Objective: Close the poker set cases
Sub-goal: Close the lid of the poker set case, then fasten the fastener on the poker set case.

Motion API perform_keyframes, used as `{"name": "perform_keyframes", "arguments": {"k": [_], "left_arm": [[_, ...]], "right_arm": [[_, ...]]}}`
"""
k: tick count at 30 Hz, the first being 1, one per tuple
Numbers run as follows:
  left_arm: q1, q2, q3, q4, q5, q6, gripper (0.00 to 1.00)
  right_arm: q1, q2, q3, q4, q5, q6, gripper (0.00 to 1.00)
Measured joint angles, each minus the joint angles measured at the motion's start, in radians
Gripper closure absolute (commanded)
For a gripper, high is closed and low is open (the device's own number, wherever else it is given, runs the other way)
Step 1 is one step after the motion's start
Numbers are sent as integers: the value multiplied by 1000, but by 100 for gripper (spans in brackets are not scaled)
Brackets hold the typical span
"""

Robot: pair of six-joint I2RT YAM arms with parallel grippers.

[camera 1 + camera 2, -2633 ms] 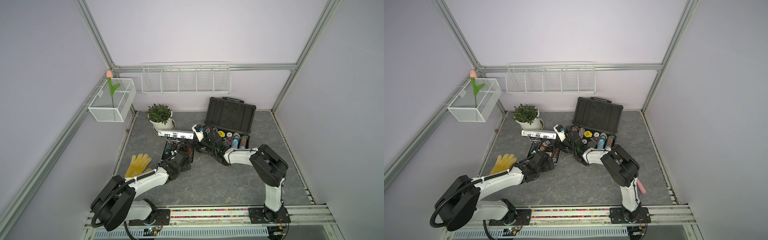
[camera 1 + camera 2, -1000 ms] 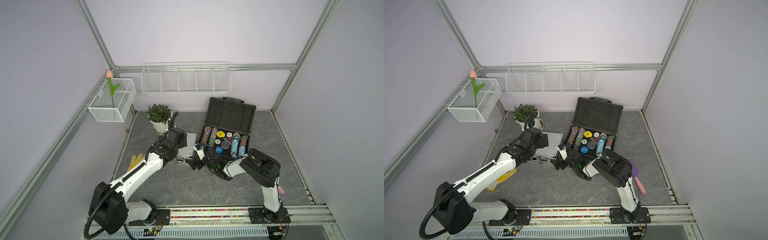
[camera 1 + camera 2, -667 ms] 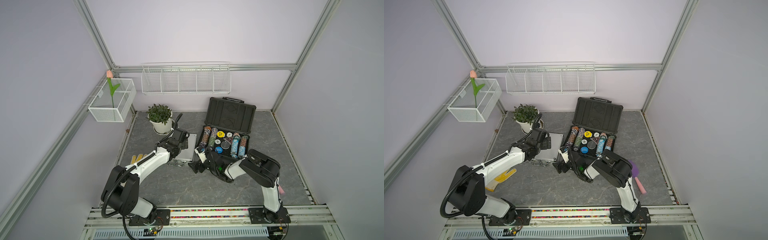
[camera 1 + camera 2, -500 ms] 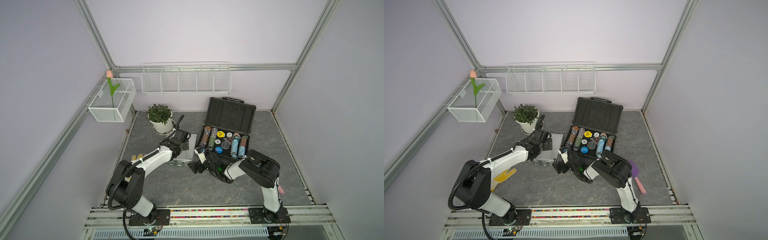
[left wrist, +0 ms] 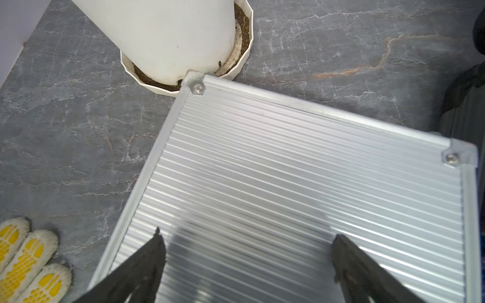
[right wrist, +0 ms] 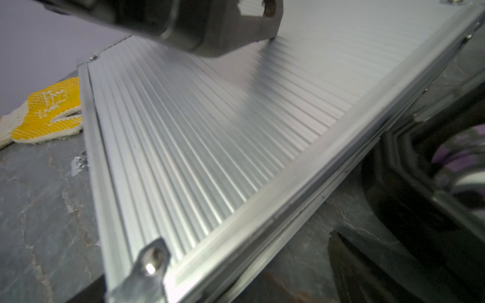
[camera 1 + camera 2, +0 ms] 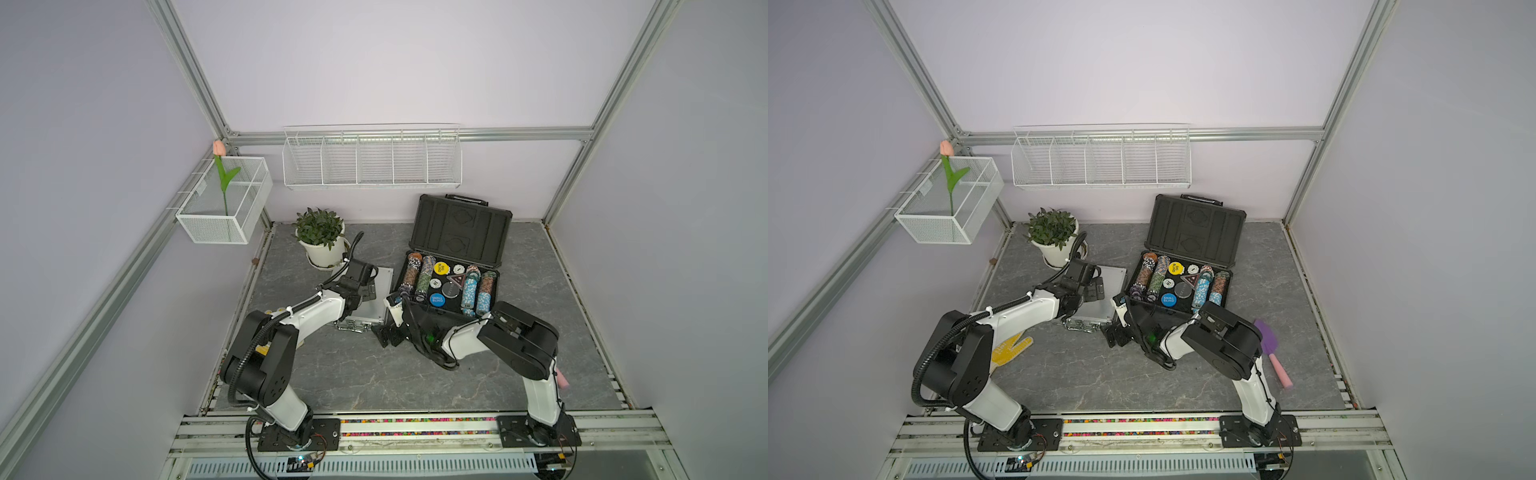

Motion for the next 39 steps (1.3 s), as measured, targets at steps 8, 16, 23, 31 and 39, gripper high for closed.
{"name": "perform_keyframes", "arguments": {"k": [8,16,23,31,39], "left_arm": [[0,1,-21,36,15,-19,0],[0,-34,-83,106,27,-35,0],[1,-50,-111,148,36,-60,0],[1,-60,-128,169,36,-63,0],[2,-107,-167,163,35,-84,0]], "right_arm": [[10,-21,36,-124,92,27,2],[2,-56,36,-233,201,61,2],[-8,-89,18,-271,200,48,2],[-32,-212,-85,-252,55,-134,3],[-10,-255,-26,-249,-66,-393,2]]}}
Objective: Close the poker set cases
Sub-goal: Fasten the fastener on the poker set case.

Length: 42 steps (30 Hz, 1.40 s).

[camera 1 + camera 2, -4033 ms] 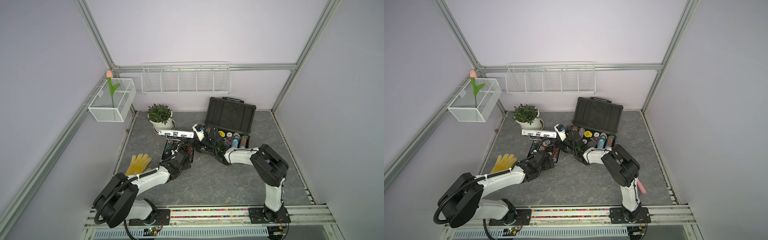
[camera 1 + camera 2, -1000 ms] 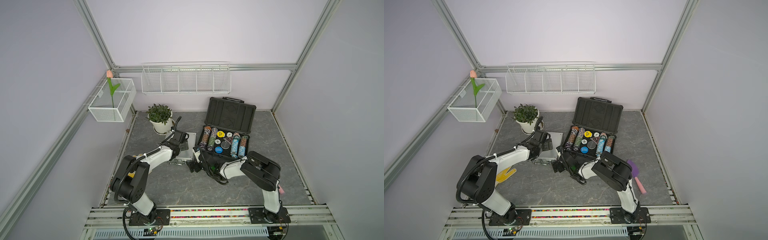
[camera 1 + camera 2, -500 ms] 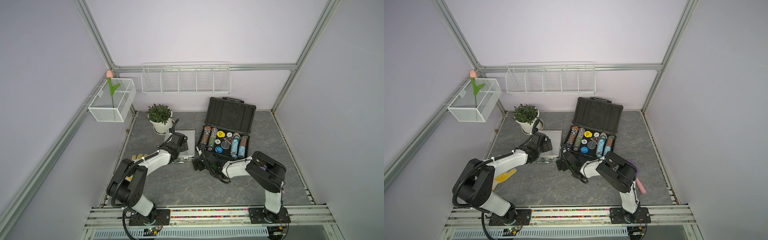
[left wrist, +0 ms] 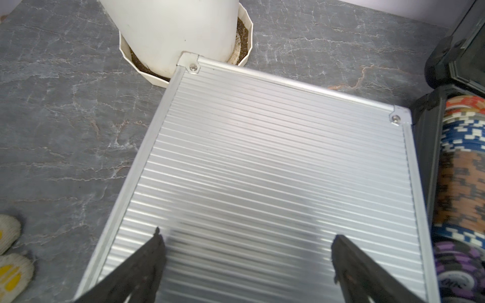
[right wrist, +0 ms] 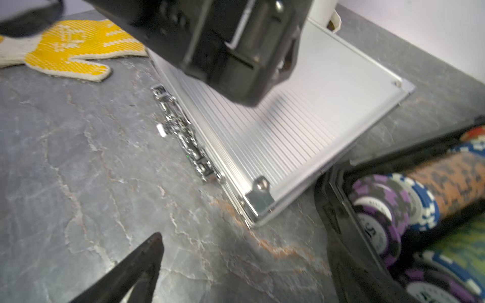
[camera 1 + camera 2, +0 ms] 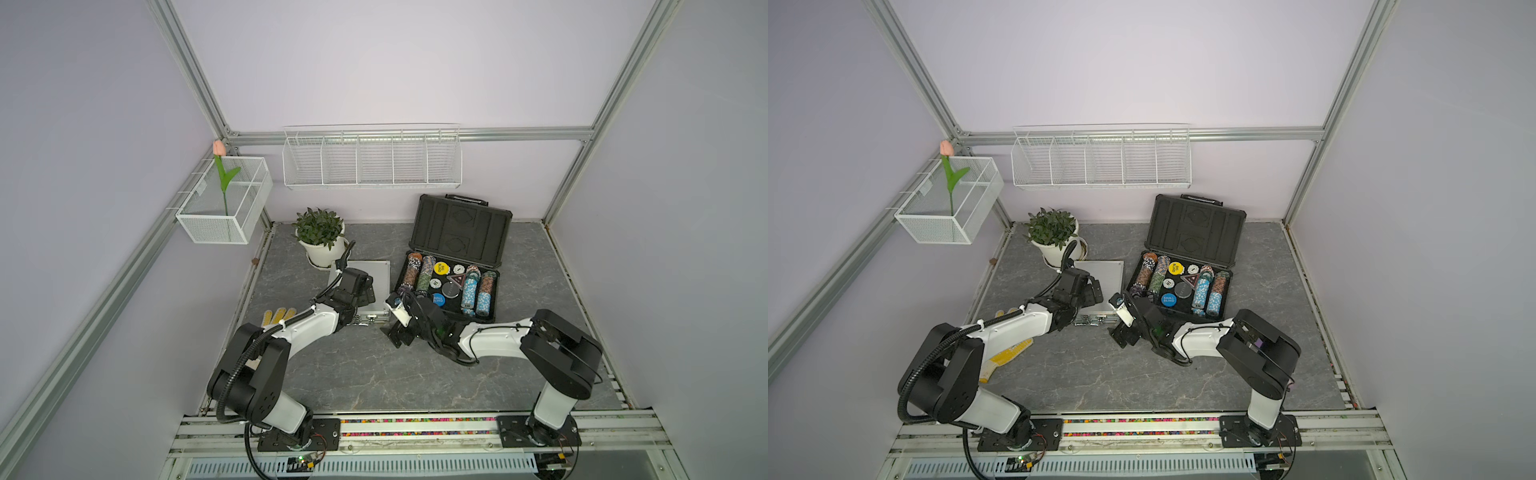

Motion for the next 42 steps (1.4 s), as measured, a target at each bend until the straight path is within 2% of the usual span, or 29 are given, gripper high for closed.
{"name": "perform_keyframes", "arguments": {"k": [10,19,30,42], "left_arm": [[86,-52,-37,-4,28,-44,0],[116,-72,-55,25,84,-72,0],[130,-78,-76,77,104,-103,0],[134,-89,-93,100,114,-109,0]], "right_arm": [[4,119,149,68,-132,-209,1],[4,236,267,41,-210,-282,0],[4,298,307,33,-201,-286,1],[-8,299,311,95,-214,-195,1]]}}
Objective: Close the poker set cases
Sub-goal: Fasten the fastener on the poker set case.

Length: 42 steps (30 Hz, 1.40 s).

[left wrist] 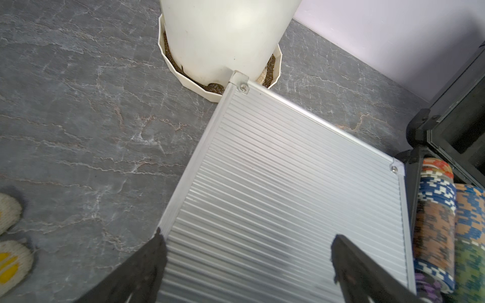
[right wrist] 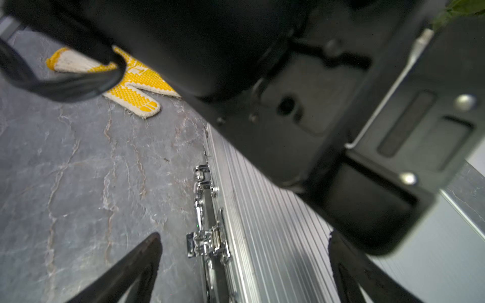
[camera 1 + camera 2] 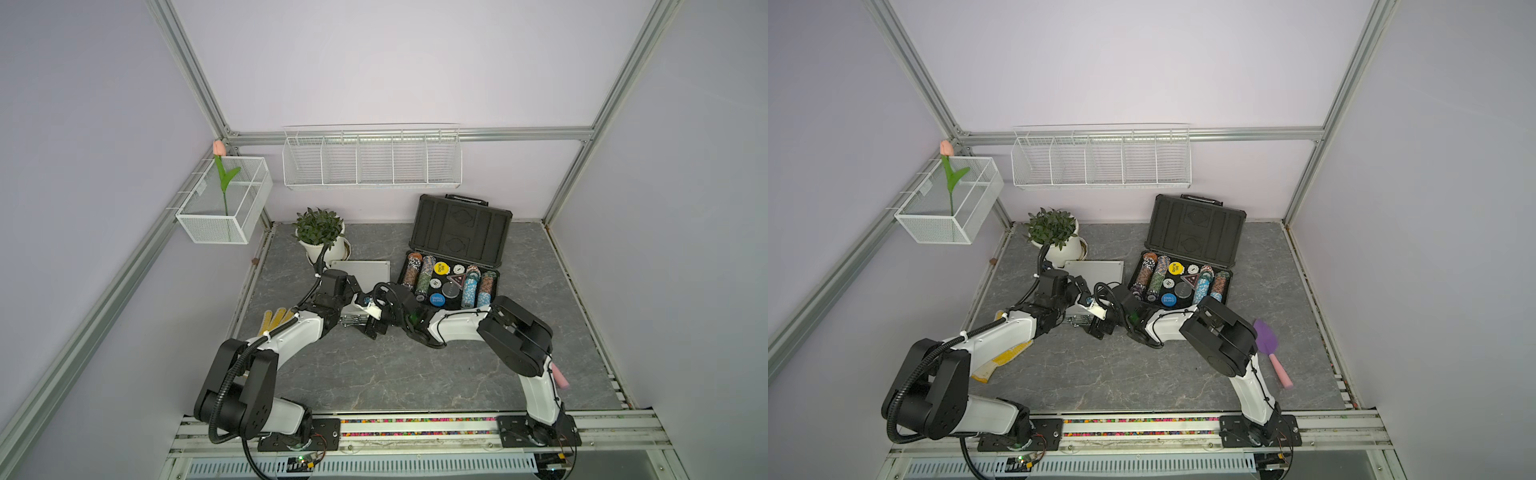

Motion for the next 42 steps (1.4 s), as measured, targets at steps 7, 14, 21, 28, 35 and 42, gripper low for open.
{"name": "perform_keyframes", "arguments": {"k": [7,14,21,28,35,42], "left_arm": [[1,-14,-14,8,6,0,0],[2,-26,-25,10,9,0,0],[2,-35,-32,11,13,0,0],[5,-52,-48,14,20,-1,0],[8,-61,-61,30,27,-8,0],[9,-73,-72,36,31,-11,0]], "right_arm": [[-2,18,29,-11,47,5,2],[-1,26,39,-56,87,-7,2],[11,29,59,-84,125,-33,2],[13,25,34,-47,124,-54,1],[24,9,16,-58,97,-113,1],[39,10,59,-135,84,-169,0]]}}
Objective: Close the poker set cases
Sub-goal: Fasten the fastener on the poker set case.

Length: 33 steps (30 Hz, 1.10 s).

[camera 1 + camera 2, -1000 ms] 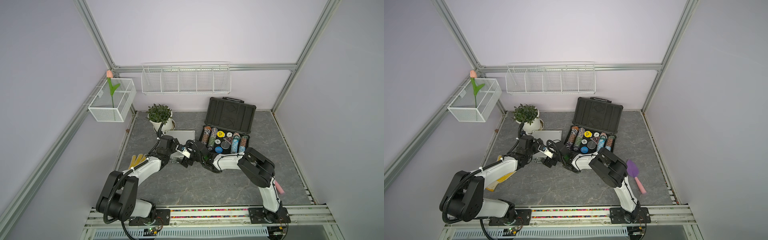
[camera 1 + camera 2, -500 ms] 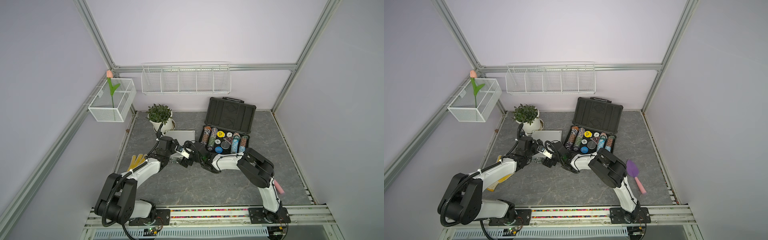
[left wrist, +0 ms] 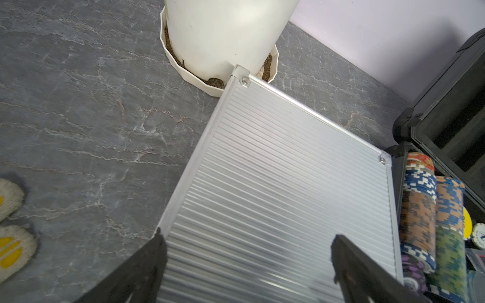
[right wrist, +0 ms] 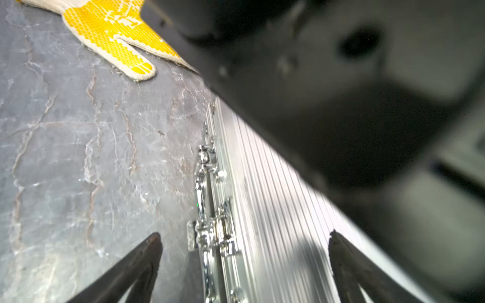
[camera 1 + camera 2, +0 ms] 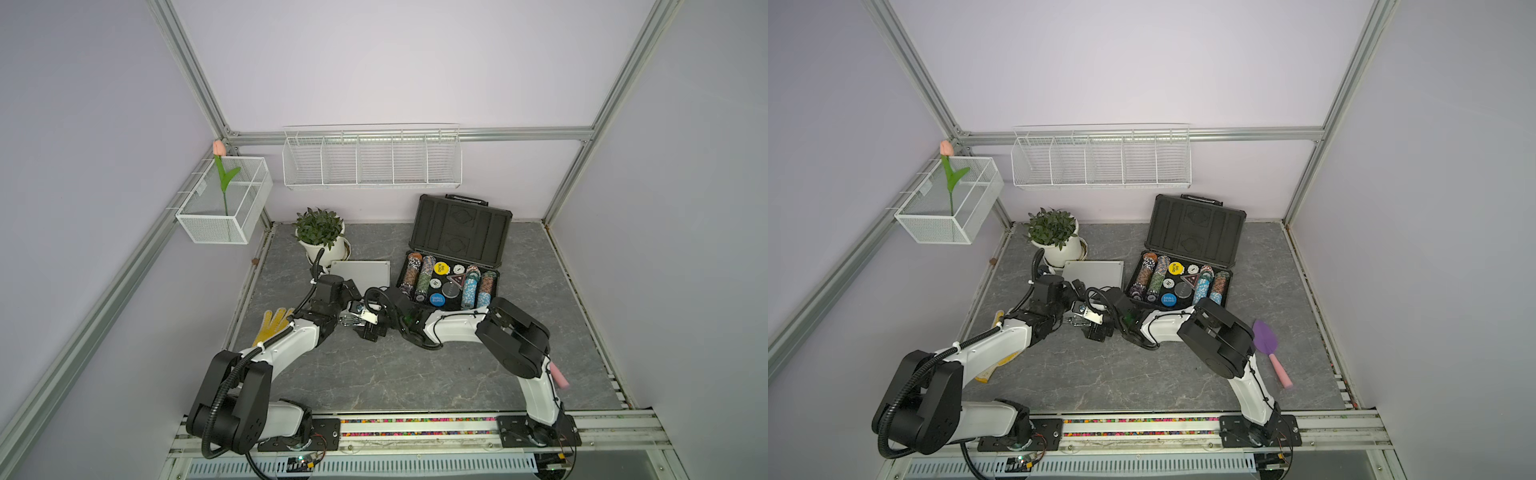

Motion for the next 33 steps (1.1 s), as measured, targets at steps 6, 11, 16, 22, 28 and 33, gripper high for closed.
{"name": "perform_keyframes", "arguments": {"k": [6,11,16,22,28,33], "left_arm": [[8,-3,-3,2,10,-3,0],[12,-3,-6,8,9,-3,0],[13,-5,-6,9,12,-5,0],[23,-8,-16,24,11,-9,0],[36,-20,-33,31,-17,-15,0],[40,-26,-55,20,-44,-16,0]], "right_arm": [[8,18,49,-13,18,-22,0],[13,43,60,-37,51,-40,0],[26,50,62,-46,82,-68,0],[33,63,84,-58,114,-85,8],[43,79,116,-77,142,-89,9],[50,82,122,-79,159,-72,8]]}}
